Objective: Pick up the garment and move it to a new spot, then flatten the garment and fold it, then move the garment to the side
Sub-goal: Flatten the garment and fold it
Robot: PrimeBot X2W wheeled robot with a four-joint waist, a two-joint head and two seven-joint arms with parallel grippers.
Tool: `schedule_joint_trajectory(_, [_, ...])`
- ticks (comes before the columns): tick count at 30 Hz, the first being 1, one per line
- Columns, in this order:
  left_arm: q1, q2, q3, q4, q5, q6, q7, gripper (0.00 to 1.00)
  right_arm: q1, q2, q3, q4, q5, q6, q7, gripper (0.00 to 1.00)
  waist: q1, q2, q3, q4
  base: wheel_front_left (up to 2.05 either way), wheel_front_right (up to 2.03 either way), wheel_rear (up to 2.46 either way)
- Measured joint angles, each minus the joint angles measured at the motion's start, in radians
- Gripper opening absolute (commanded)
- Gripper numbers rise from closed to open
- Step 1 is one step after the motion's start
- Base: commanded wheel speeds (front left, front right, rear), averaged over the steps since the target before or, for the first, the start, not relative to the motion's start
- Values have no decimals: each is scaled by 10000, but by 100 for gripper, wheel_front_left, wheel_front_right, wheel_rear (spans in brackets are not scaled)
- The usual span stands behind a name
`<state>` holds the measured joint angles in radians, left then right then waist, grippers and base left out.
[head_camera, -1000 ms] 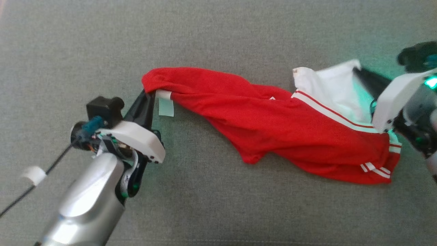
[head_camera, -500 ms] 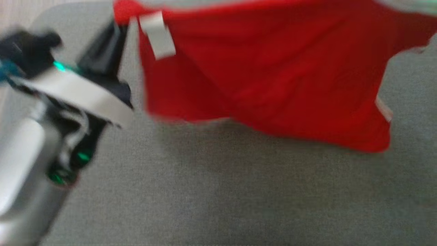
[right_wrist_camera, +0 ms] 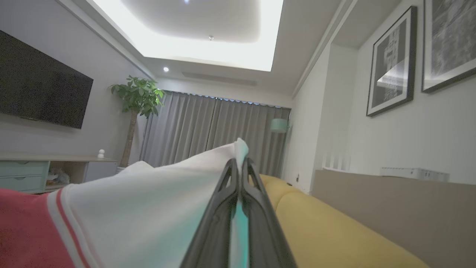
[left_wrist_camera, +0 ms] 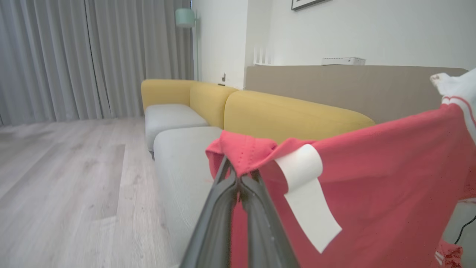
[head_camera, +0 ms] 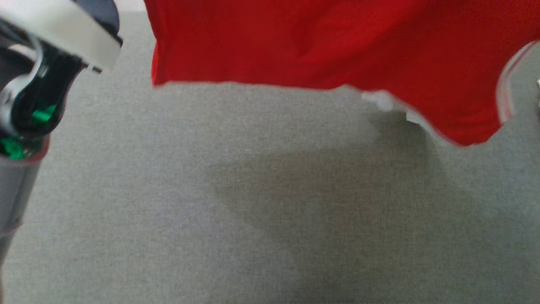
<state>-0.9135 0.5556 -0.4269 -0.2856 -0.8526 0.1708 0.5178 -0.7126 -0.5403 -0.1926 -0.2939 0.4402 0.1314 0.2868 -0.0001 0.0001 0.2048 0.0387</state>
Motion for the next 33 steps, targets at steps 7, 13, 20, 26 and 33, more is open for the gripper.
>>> schedule_joint_trajectory(7, [-430,-1296,-92,3095,-201,-136,-945,0,-1656,608,1507,3147,470,0,-270,0,4,-1,494,-172,0,0,0])
schedule_joint_trajectory(13, [-2286,-3189,290,7555,130,-422,-3896,0,-4936,1737,2451,7369,311,0,-1937,0,4,-1,605,-457,0,0,0])
schedule_joint_trajectory(20, [-4176,-3893,1037,10738,531,-892,-7062,0,-7141,2963,3482,10320,0,0,-4316,0,1,0,527,-785,0,0,0])
schedule_joint_trajectory(26, [-3214,-4544,1350,13559,-121,-1335,-6842,0,-5920,3850,5448,12170,840,0,-4452,0,0,0,735,-992,0,0,0])
schedule_joint_trajectory(33, [-1358,-5135,1340,15480,-771,-1914,-6345,0,-2653,3908,6792,13003,2711,0,-4669,0,2,-1,1209,-843,0,0,0])
